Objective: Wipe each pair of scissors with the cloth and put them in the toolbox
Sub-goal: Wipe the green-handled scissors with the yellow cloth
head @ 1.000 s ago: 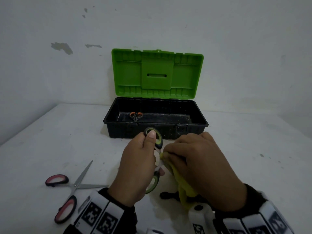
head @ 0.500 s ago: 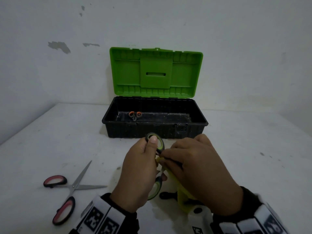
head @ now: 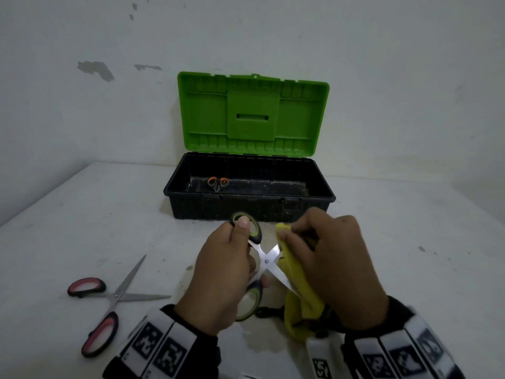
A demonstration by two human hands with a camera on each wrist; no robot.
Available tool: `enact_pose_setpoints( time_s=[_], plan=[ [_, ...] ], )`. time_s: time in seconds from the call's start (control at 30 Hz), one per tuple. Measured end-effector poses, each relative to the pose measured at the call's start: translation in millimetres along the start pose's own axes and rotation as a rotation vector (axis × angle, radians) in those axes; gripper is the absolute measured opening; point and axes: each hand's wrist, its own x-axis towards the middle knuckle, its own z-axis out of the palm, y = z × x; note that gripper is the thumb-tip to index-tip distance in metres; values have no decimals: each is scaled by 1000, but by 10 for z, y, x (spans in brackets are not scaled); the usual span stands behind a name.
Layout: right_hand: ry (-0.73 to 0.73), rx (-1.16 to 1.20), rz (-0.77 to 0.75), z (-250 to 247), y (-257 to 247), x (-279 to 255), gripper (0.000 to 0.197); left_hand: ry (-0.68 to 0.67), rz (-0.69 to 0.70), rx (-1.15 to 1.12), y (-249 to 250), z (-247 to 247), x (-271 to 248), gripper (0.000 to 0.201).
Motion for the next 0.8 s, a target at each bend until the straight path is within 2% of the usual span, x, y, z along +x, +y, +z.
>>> enact_pose_setpoints(
  time_s=[0.07, 0.23, 0.4, 0.53, 0.67, 0.8],
  plan=[
    [93, 15, 43, -17, 64, 29, 22, 7, 8, 23, 6, 1, -6, 38],
    [20, -31, -40, 51, -79, -92, 23, 3, 22, -4, 35, 22, 4, 36],
    [170, 89, 95, -5, 90, 3, 25, 21, 47, 26, 33, 6, 27, 38],
    [99, 105, 66, 3, -14, -69, 24, -1, 56, -3, 32, -38, 33, 35],
    [171, 147, 183, -28, 166, 42, 24, -10, 103, 58, 9, -46, 19, 37],
    [155, 174, 337, -52, 378, 141, 25, 17, 88, 86, 16, -50, 33, 36]
  ],
)
